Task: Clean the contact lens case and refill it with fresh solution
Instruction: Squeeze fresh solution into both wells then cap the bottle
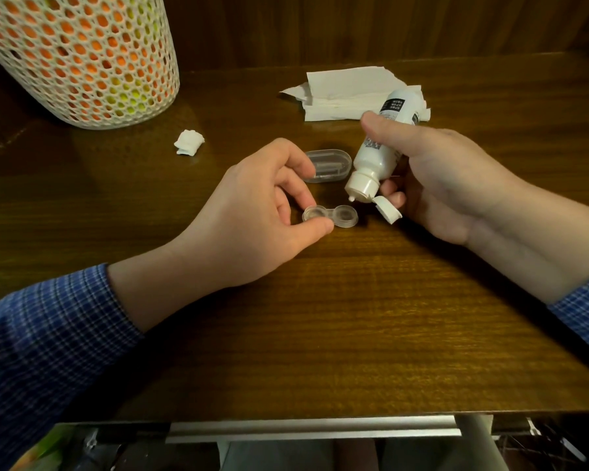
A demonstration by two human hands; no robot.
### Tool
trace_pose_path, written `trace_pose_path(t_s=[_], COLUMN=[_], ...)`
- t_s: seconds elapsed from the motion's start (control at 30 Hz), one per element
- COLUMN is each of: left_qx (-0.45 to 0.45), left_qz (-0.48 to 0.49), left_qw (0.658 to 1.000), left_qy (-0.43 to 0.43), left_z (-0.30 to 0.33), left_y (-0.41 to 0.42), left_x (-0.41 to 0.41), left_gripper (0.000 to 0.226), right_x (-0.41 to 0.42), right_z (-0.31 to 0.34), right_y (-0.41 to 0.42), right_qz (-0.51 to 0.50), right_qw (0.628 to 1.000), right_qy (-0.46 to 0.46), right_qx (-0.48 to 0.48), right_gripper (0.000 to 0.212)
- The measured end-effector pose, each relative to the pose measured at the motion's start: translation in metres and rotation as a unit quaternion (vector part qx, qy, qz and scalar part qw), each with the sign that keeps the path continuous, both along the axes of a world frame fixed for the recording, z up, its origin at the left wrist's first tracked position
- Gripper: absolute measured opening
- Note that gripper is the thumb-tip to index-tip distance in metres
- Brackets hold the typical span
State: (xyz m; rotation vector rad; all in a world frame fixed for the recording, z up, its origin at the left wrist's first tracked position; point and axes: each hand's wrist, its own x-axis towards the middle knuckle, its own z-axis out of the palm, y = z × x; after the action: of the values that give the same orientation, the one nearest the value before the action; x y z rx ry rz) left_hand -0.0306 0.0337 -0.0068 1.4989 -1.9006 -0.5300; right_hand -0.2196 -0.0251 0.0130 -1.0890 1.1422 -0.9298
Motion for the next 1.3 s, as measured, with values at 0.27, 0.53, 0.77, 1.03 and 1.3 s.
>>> trace_pose_path(t_s=[0.27, 0.53, 0.77, 1.03, 1.3], left_qx=[-0.004, -0.004, -0.001, -0.001, 0.003], left_qz=[-0.006, -0.009, -0.007, -0.007, -0.003], left_qw=[1.0, 1.0, 1.0, 1.0, 1.0], left_qy=[0.003, 0.002, 0.002, 0.001, 0.004], left_z=[-0.0008, -0.0008, -0.0014, -0.0011, -0.0007], left_y=[0.0, 0.0002, -0.0002, -0.0002, 0.0002], left_x=[0.0004, 0.0006, 0.0003, 0.0009, 0.0007], left_gripper=[0.05, 0.051, 0.051, 0.051, 0.051], right_x=[0.0018, 0.0016, 0.0009, 0.0009, 0.0013], right_z=[-0.0017, -0.0026, -0.0044, -0.0033, -0.0014], right_y=[0.0025, 0.0025, 0.0015, 0.0019, 0.003], right_qz=[0.01, 0.019, 0.026, 0.031, 0.021], right_qw=[0.999, 0.999, 0.999, 0.999, 0.999], right_qy=[0.028, 0.029, 0.022, 0.022, 0.029], right_qx=[-0.023, -0.034, -0.04, -0.038, -0.025], right_gripper=[0.028, 0.024, 0.023, 0.023, 0.028])
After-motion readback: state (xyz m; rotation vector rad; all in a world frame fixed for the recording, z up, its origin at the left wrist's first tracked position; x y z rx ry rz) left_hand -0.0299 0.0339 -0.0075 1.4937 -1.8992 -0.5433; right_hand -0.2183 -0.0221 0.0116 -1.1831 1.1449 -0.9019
